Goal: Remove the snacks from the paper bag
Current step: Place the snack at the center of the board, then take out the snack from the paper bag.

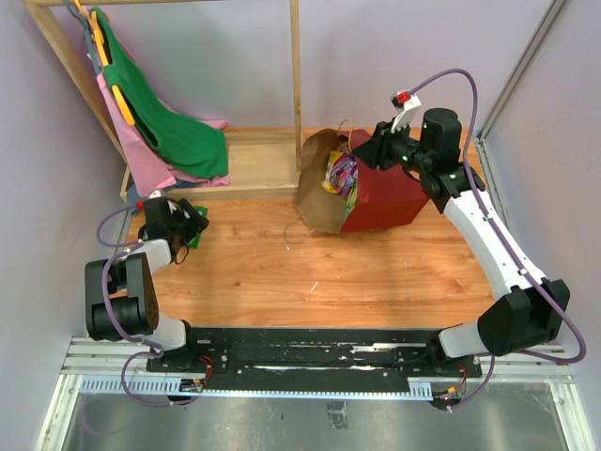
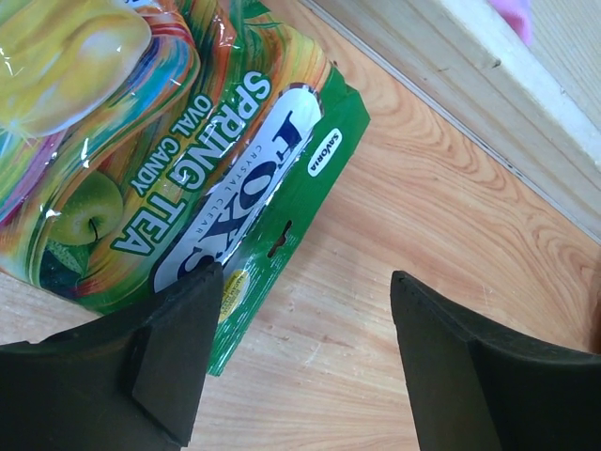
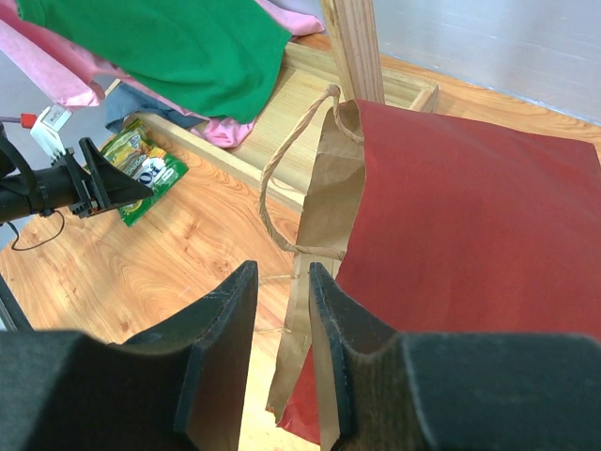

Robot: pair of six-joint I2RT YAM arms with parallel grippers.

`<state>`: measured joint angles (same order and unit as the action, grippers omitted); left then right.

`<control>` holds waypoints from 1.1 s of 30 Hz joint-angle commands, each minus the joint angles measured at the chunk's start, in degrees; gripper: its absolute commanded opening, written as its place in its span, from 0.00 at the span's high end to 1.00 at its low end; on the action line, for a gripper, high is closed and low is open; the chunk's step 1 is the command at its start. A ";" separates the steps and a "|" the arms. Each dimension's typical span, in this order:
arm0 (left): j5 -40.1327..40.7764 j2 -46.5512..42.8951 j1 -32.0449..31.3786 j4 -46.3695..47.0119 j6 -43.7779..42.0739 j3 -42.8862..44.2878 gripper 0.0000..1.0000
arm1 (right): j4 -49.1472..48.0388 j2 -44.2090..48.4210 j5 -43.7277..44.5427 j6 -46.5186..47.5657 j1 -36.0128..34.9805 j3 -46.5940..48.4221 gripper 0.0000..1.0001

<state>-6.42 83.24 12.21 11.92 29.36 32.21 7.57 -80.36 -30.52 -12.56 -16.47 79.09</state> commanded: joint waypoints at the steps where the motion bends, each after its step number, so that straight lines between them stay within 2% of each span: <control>1: -3.23 -1.13 0.54 -2.86 -0.56 2.45 0.22 | -0.89 1.24 -0.51 0.21 -0.49 0.20 0.70; 4: -8.28 -6.15 -0.10 -1.19 1.56 2.08 0.18 | -1.00 1.17 -0.57 0.10 -0.55 0.26 0.70; 6: -7.55 -9.99 -3.58 -2.06 1.91 2.73 0.15 | -1.35 0.96 -1.07 -0.32 -0.50 0.26 0.73; 11: 3.72 -13.31 -22.36 -7.43 0.45 9.85 0.08 | -2.49 0.21 -3.06 -1.49 -0.61 0.41 0.97; 15: 5.59 -9.34 -33.34 -4.52 2.52 14.92 0.05 | -2.33 0.85 -3.06 -1.53 -0.62 0.20 0.99; 16: 6.15 -7.75 -35.43 -3.82 2.77 16.28 0.04 | -2.39 1.16 -2.83 -1.66 -0.64 0.07 0.97; 17: 6.91 -5.89 -37.58 -3.49 2.88 17.59 0.04 | -2.70 1.39 -2.84 -1.84 -0.60 -0.04 0.85; 19: 8.22 -2.12 -40.95 -2.70 2.89 20.09 0.04 | -4.07 1.87 -3.51 -2.22 -0.67 -0.71 0.51; 20: 8.40 -0.39 -42.23 -2.38 2.93 21.35 0.04 | -4.55 2.29 -3.44 -2.10 -1.03 -1.05 0.41; 21: 8.38 1.60 -43.25 -2.08 3.02 22.60 0.04 | -4.39 2.79 -2.20 -1.28 -1.73 -1.20 0.37; 26: 8.96 8.15 -46.73 -0.10 3.60 27.71 0.04 | 0.42 3.08 11.94 6.08 -8.29 1.60 0.28; 29: 8.66 10.54 -47.07 1.09 4.44 29.27 0.04 | 1.03 1.29 22.90 8.36 -10.75 3.08 0.29; 33: 7.88 12.94 -47.19 3.17 5.71 29.71 0.04 | 4.66 -3.48 30.27 9.43 -11.00 8.40 0.34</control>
<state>0.89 94.45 -34.68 10.70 33.52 59.88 8.99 -80.12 -13.02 -6.76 -27.16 82.06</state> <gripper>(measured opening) 0.961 0.684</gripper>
